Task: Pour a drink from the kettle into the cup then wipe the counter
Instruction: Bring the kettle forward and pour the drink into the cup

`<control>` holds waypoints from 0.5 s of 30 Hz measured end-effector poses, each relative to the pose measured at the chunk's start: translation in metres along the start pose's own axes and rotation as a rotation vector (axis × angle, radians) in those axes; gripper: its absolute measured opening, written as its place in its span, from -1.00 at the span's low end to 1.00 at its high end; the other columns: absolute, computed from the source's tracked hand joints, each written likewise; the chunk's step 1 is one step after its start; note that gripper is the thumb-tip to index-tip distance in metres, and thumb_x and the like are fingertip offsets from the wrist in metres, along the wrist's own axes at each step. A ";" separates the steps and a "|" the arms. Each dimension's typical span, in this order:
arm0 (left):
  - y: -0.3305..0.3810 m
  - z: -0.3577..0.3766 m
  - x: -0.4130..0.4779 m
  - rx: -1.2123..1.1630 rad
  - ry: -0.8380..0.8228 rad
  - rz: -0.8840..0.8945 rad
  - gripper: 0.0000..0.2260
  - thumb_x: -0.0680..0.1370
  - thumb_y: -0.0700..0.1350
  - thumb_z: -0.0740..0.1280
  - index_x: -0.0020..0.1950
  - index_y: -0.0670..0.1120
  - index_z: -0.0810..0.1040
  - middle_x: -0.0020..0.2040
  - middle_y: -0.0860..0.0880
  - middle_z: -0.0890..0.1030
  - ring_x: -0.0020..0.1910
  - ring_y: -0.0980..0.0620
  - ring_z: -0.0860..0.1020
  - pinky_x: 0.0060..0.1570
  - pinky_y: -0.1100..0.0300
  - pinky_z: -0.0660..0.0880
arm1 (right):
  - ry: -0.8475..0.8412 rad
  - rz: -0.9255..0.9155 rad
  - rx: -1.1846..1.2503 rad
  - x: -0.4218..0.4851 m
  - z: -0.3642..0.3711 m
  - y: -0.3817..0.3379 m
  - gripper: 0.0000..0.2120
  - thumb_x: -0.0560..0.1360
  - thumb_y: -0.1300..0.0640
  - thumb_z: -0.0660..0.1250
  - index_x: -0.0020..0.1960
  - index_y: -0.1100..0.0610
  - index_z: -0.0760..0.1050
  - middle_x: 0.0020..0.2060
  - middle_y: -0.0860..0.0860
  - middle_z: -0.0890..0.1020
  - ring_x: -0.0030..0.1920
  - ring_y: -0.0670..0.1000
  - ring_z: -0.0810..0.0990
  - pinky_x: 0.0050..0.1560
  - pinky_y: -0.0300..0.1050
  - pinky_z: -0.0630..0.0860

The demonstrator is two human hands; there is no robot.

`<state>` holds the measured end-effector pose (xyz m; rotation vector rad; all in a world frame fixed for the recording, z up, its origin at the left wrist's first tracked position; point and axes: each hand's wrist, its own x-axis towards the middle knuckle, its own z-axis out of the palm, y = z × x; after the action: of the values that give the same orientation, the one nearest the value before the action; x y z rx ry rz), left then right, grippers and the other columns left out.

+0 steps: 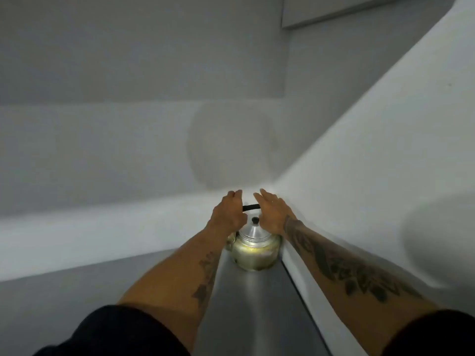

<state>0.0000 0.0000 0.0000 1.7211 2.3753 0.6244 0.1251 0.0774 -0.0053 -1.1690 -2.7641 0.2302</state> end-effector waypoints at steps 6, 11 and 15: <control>-0.004 0.038 0.023 -0.002 -0.170 -0.079 -0.39 0.54 -0.15 0.29 0.53 -0.13 0.10 0.45 -0.15 0.30 0.40 -0.16 0.34 0.30 -0.04 0.37 | -0.049 -0.063 -0.053 0.036 0.028 0.015 -0.45 0.49 0.10 0.31 0.43 0.15 0.23 0.45 0.14 0.31 0.43 0.14 0.28 0.44 0.08 0.21; -0.015 0.047 0.038 -0.049 -0.069 -0.077 -0.73 0.58 -0.08 0.25 0.25 -0.12 0.42 0.15 -0.13 0.56 0.11 -0.14 0.54 0.05 0.00 0.49 | -0.028 -0.100 -0.008 0.051 0.032 0.026 -0.73 0.44 0.11 0.34 0.12 0.11 0.44 0.05 0.06 0.56 0.03 0.09 0.50 0.08 -0.02 0.43; -0.020 0.036 0.040 -0.092 -0.123 -0.084 -0.79 0.56 -0.04 0.29 0.13 -0.11 0.52 0.05 -0.11 0.60 0.00 -0.13 0.57 0.00 0.04 0.47 | -0.087 -0.069 0.138 0.055 0.025 0.030 -0.95 0.43 0.15 0.30 -0.15 0.09 0.43 -0.17 0.00 0.49 -0.13 0.07 0.52 -0.14 -0.07 0.44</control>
<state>-0.0186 0.0413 -0.0362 1.5663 2.2846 0.5880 0.1034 0.1349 -0.0322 -1.0525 -2.8042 0.4663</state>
